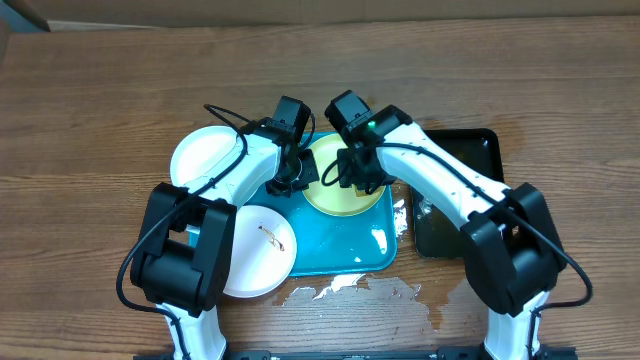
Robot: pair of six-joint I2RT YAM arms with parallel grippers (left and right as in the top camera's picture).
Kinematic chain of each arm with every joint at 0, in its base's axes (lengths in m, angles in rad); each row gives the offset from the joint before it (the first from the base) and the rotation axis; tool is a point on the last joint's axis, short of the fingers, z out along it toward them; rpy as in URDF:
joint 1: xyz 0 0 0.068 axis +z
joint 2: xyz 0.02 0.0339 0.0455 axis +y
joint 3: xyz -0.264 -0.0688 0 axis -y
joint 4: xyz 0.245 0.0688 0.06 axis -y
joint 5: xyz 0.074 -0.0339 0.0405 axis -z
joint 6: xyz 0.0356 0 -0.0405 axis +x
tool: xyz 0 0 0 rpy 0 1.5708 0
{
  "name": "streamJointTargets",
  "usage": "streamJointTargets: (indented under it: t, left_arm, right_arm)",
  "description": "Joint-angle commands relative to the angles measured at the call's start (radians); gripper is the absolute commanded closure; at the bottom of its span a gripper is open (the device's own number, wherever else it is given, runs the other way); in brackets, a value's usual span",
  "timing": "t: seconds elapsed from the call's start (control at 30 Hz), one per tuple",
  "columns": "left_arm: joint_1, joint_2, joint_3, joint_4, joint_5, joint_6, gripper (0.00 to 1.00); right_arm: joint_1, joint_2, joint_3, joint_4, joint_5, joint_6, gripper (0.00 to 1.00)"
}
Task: Clean dirty plates on tray and stack at the side
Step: 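Move the held sponge over the yellow plate, then scrub the yellow plate with the sponge while the left gripper holds it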
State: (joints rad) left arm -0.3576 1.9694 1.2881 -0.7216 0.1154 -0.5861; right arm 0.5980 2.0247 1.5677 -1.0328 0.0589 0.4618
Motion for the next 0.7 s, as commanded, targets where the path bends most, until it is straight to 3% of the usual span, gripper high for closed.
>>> streamJointTargets:
  t: [0.0, 0.2, 0.3, 0.37, 0.67]
  left_arm:
    - [0.005, 0.024, -0.007, -0.027, -0.056, 0.082, 0.96]
    - [0.005, 0.024, -0.007, -0.03, -0.056, 0.111, 0.96]
    - [0.005, 0.024, -0.007, -0.032, -0.056, 0.111, 0.96]
    - [0.005, 0.024, -0.007, -0.033, -0.056, 0.111, 0.96]
    - [0.006, 0.024, -0.007, -0.038, -0.056, 0.113, 0.96]
  right_arm:
    - [0.002, 0.046, 0.002, 0.005, 0.019, 0.023, 0.52]
    - [0.002, 0.08, 0.002, 0.004, 0.019, 0.041, 0.55]
    - [0.002, 0.08, 0.002, -0.006, 0.018, 0.041, 0.81]
    - [0.002, 0.08, 0.002, -0.023, 0.019, 0.05, 0.92]
    - [0.002, 0.08, 0.002, -0.08, 0.066, 0.142, 0.96]
